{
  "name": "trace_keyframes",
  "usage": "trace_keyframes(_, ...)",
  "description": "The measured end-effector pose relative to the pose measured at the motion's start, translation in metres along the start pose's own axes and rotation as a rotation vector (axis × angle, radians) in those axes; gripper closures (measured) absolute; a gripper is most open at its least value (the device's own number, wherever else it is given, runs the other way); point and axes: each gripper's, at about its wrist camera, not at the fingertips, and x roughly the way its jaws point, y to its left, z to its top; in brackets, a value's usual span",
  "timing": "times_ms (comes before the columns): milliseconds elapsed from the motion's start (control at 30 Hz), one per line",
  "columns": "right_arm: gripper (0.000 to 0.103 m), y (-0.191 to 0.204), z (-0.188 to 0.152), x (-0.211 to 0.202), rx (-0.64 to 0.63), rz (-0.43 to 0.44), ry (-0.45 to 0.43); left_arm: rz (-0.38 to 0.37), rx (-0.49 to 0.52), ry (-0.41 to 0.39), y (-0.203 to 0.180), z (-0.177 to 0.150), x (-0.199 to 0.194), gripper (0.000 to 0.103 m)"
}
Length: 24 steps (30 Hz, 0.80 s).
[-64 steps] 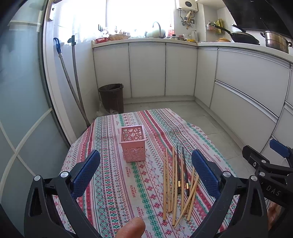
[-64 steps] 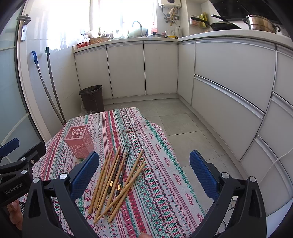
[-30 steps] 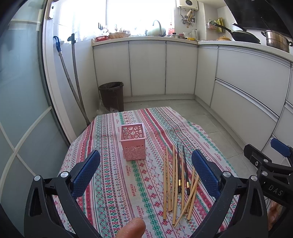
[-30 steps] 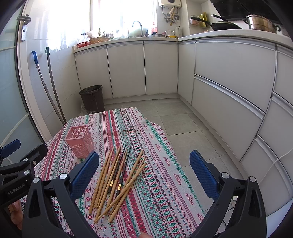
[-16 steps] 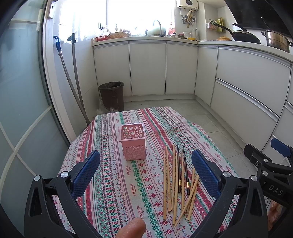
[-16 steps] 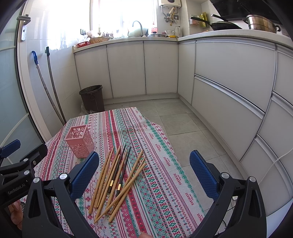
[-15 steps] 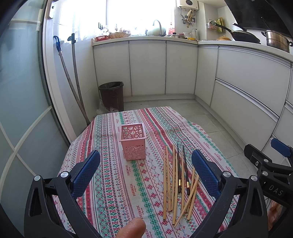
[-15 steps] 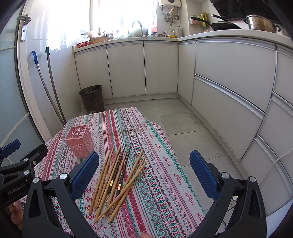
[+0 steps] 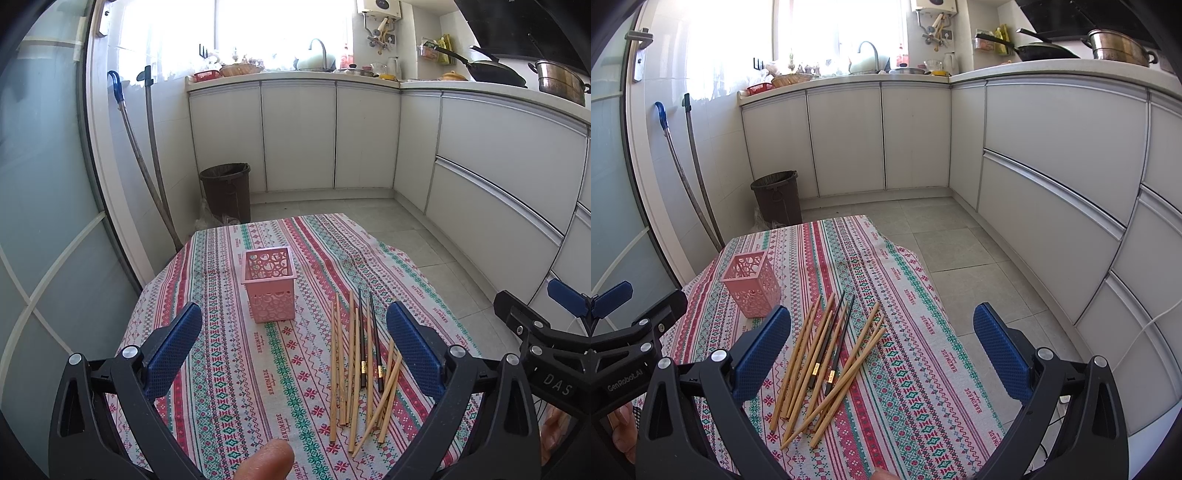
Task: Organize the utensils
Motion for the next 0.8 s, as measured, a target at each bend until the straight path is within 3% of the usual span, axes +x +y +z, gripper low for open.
trace_keyframes(200,0.007,0.0,0.0,0.001,0.012,-0.006,0.01,0.0,-0.023,0.043,0.003,-0.002,0.008,0.007)
trace_keyframes(300,0.007,-0.007,0.002,0.011,0.061,-0.01,0.076,-0.007,-0.023,0.192,0.004,-0.01,0.036,0.007)
trace_keyframes(433,0.007,-0.03,0.011,0.031,0.224,0.026,0.202,-0.121,-0.08,0.466,0.008,-0.035,0.086,0.007)
trace_keyframes(500,0.007,-0.044,0.017,0.045,0.327,0.071,0.277,-0.14,-0.089,0.565,0.006,-0.048,0.106,0.007)
trace_keyframes(633,0.007,-0.066,0.022,0.079,0.49,0.141,0.414,-0.108,-0.007,0.599,-0.011,-0.053,0.124,0.007)
trace_keyframes(800,0.007,-0.073,0.019,0.104,0.442,0.023,0.437,-0.142,0.028,0.591,-0.04,-0.033,0.144,0.008)
